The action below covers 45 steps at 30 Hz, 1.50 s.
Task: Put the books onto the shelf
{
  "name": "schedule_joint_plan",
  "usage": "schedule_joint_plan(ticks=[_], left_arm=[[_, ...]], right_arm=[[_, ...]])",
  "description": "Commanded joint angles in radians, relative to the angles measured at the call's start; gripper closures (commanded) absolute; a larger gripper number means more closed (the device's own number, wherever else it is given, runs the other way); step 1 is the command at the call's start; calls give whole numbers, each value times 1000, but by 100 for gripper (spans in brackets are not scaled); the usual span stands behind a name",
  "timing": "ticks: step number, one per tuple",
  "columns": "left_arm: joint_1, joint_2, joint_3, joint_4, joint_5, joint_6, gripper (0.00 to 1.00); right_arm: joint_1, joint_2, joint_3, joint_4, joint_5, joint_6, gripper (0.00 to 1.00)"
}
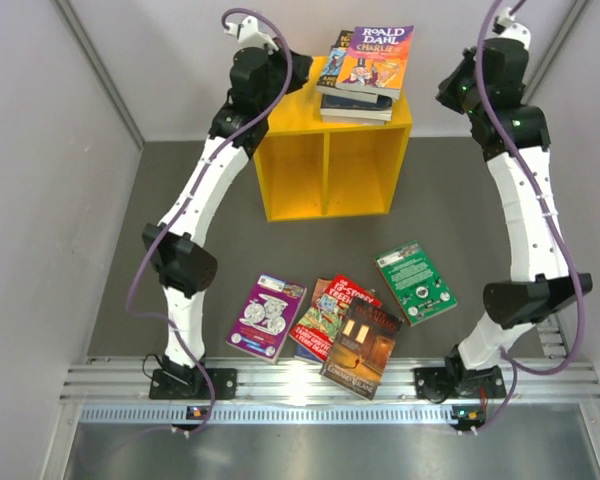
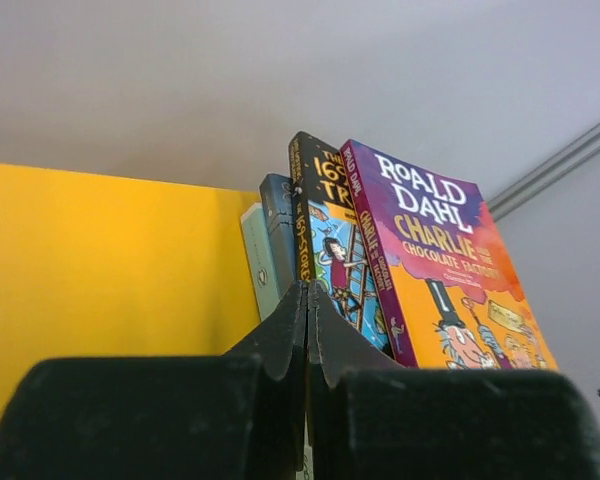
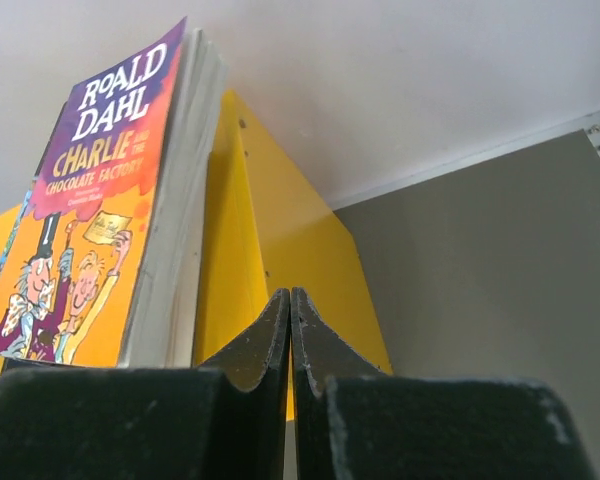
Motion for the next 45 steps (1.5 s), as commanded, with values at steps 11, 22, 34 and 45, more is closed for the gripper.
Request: schedule_joint_plan(ticks=[11, 22, 34, 45], left_arm=[[-14, 118, 203, 62, -128, 262, 100], [-12, 176, 235, 31, -22, 258, 100], [-57, 163, 229, 16, 15, 264, 100], [-123, 81, 180, -10, 2, 295, 100]], right_arm=[[189, 267, 318, -60, 288, -228, 100], [216, 302, 355, -34, 361, -289, 100], [216, 293, 355, 30, 275, -292, 100], [241, 278, 329, 38, 235, -295, 100]])
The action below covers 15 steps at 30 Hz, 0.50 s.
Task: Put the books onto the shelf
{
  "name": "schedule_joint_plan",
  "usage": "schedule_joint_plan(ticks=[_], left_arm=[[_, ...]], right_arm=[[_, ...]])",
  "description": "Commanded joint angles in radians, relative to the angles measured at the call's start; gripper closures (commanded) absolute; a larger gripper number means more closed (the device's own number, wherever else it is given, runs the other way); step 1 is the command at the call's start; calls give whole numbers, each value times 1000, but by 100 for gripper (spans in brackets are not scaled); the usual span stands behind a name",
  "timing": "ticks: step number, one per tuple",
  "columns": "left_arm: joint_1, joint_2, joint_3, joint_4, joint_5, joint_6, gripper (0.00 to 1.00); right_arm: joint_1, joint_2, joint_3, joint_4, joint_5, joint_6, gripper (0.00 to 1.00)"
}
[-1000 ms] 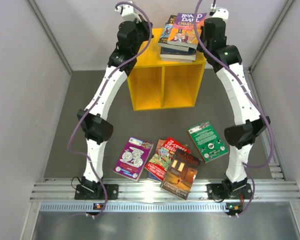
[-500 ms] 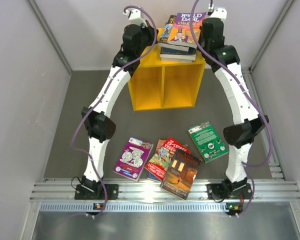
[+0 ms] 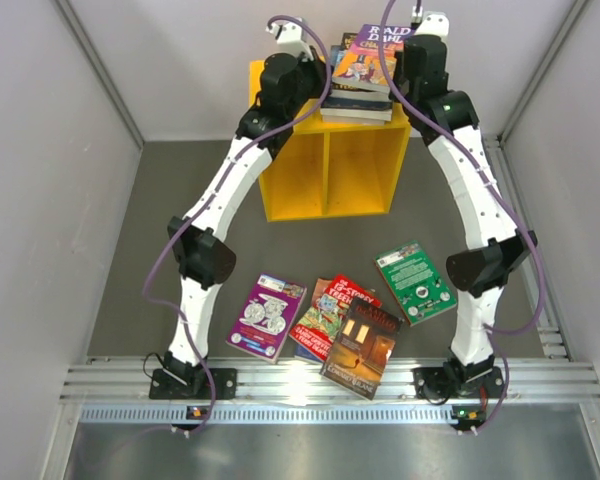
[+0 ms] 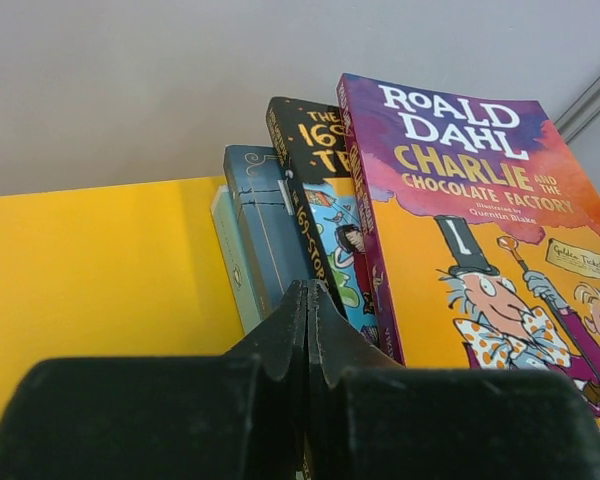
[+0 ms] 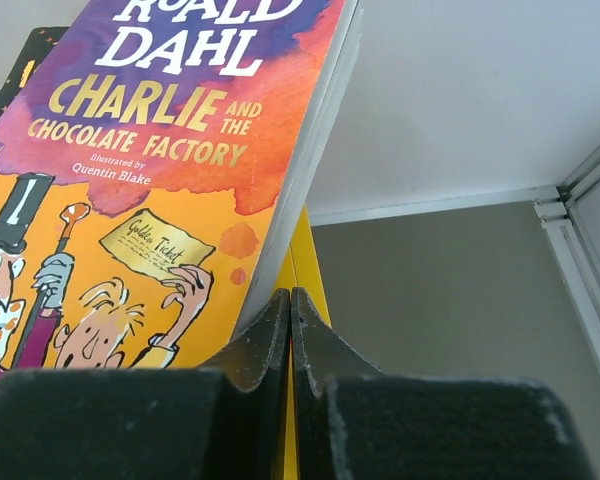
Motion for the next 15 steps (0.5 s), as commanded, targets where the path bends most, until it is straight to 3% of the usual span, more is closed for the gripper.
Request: schedule_joint_plan(ticks=[1, 8, 15], left_arm=[[-33, -103, -8, 10, 19, 22, 100], [-39, -171, -67, -12, -45, 49, 100], [-36, -264, -171, -13, -134, 100, 100]], right_arm=[[31, -48, 12, 47, -39, -9, 100], [38, -109, -70, 50, -44, -8, 100], [33, -261, -229, 107, 68, -3, 97]])
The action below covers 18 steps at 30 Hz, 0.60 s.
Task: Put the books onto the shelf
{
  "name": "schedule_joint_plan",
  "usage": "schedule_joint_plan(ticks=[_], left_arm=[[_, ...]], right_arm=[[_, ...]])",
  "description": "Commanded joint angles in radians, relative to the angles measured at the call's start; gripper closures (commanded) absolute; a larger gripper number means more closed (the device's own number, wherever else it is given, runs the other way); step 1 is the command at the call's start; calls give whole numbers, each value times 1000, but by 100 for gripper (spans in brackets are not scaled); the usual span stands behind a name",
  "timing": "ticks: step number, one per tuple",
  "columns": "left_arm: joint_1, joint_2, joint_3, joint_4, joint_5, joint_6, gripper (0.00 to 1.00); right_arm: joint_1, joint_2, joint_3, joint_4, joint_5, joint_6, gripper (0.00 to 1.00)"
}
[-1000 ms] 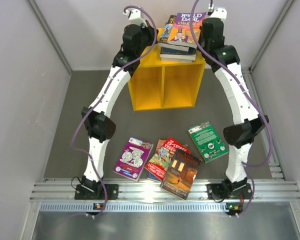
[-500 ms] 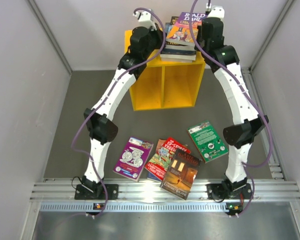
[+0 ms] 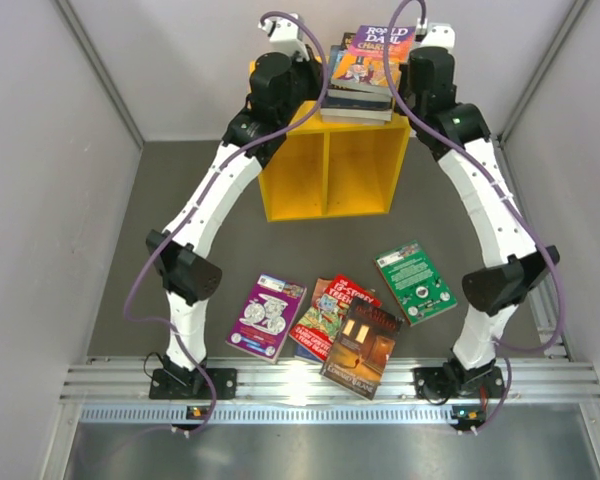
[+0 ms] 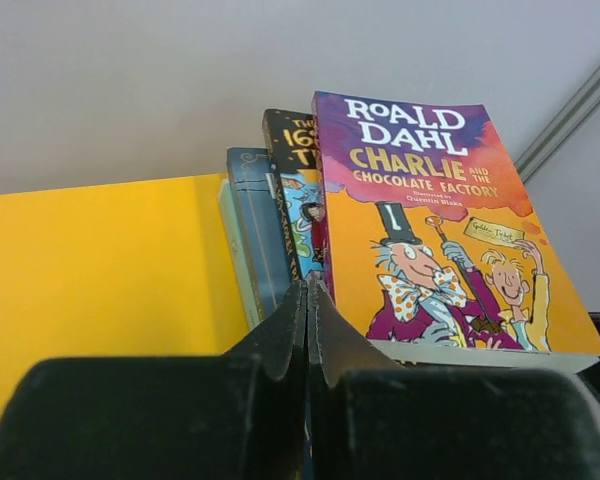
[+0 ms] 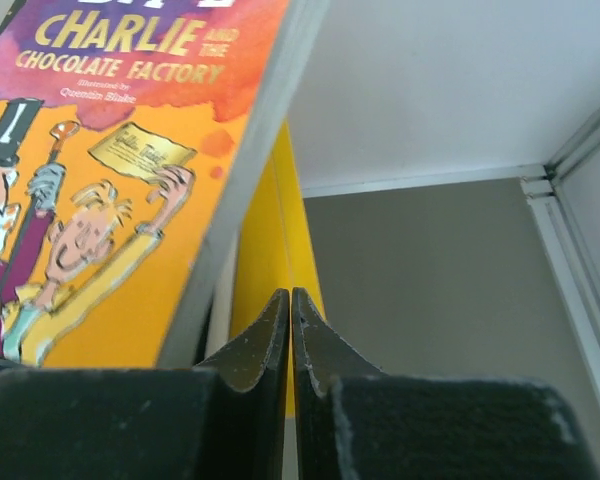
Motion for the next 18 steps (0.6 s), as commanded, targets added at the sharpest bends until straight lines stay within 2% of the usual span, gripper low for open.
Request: schedule_joint_plan(ticks=[1, 5, 8, 18], left_arm=[[5, -114, -47, 24, -65, 42, 100], [18, -174, -171, 45, -85, 37, 100], [31, -185, -208, 30, -91, 33, 100], [23, -114, -207, -45, -55, 2, 100]], right_arm=[[12, -160, -78, 112, 78, 5, 97], [12, -314, -197, 155, 129, 22, 92], [12, -402, -274, 146, 130, 51, 91], [12, -628, -535, 77, 164, 93, 92]])
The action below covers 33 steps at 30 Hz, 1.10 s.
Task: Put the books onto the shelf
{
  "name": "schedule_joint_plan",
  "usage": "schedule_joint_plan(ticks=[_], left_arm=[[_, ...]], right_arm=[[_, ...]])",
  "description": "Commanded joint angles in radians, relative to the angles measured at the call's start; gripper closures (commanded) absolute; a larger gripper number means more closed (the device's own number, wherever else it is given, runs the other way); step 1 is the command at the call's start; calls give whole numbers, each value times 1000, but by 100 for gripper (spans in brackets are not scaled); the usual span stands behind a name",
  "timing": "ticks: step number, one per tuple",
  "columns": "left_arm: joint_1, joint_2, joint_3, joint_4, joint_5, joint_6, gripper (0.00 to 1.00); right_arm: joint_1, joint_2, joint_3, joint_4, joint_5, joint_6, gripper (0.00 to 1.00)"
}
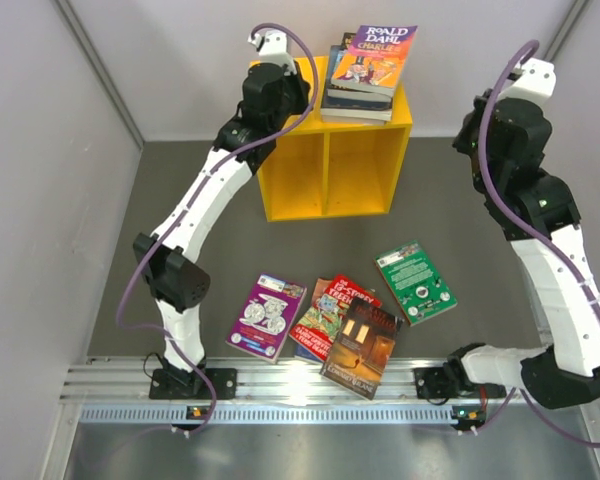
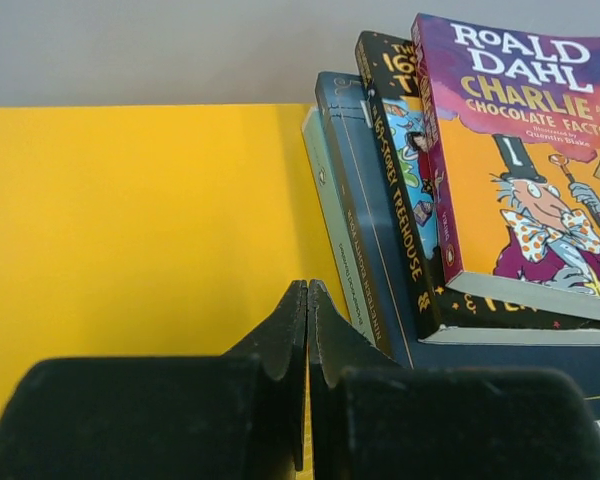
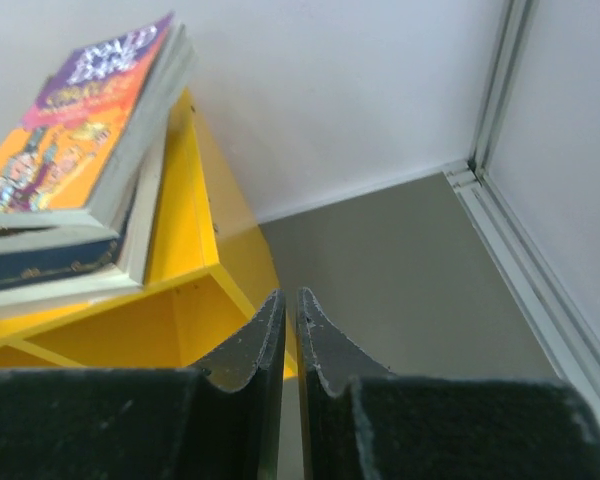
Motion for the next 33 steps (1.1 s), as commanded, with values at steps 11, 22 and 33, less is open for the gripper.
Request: schedule_joint_plan(ticks=[11, 22, 33], left_arm=[[-98, 68, 12, -34, 45, -49, 100], [-146, 43, -42, -45, 10, -69, 100], [-118, -148, -186, -43, -107, -18, 100]], right_arm=[[4, -115, -134, -65, 75, 15, 92], [2, -132, -148, -76, 69, 24, 93], [-11, -158, -173, -162, -24, 38, 73]])
